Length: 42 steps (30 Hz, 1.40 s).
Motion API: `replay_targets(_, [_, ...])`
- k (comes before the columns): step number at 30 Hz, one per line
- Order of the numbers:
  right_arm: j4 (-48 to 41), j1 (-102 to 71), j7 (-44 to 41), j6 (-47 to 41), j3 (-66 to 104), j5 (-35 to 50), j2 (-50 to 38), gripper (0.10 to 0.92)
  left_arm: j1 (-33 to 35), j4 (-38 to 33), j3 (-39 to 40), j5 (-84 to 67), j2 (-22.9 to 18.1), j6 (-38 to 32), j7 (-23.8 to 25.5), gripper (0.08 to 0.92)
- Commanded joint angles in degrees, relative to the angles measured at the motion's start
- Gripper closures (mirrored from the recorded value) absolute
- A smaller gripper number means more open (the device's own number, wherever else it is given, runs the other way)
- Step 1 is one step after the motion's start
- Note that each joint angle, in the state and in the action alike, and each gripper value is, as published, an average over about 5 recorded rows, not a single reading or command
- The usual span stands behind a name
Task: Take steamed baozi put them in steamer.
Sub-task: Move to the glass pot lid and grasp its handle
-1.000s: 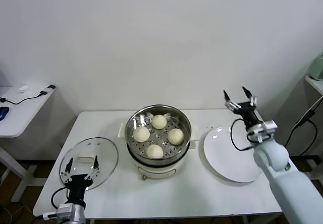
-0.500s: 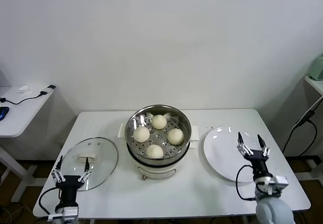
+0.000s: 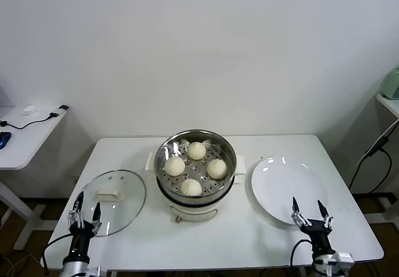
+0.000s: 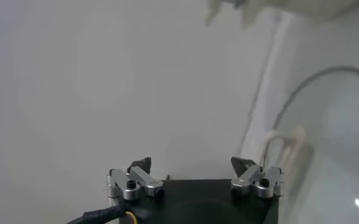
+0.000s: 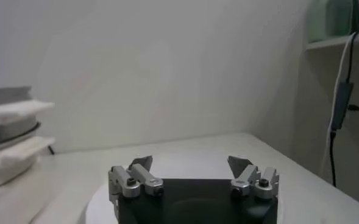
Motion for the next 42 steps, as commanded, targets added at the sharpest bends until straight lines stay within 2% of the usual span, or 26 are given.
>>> replay_targets(1, [0.8,-3.4,-1.1,-1.3,0.5,-4.6,1.6,0.203,-4.5,9.0,0.3,14.0,2.1,2.0,-3.3,0.177])
replay_targets(16, [2.0,-4.0,-0.9,-1.7,0.4,-5.4,2.1,0.203,-13.7,15.8,2.5,13.0,1.9,2.8,-0.4,0.177])
replay_targets(35, [1.9,-3.9,-0.9,-1.8,0.4,-6.0,2.6,0.203,-17.4,21.3,4.0,13.9,2.8,0.3,-0.8,0.177])
replay_targets(38, [2.0,-4.0,-1.1,-1.8,0.4,-5.7,2.4,0.203,-17.9,23.1,3.9,15.1,2.8,-0.8,-1.5,0.212])
replay_targets(42, [2.3,-4.3,-1.4,-1.8,0.5,-5.4,2.3,0.203,-18.5,24.7,3.8,16.1,3.0,-1.2,-2.2,0.32])
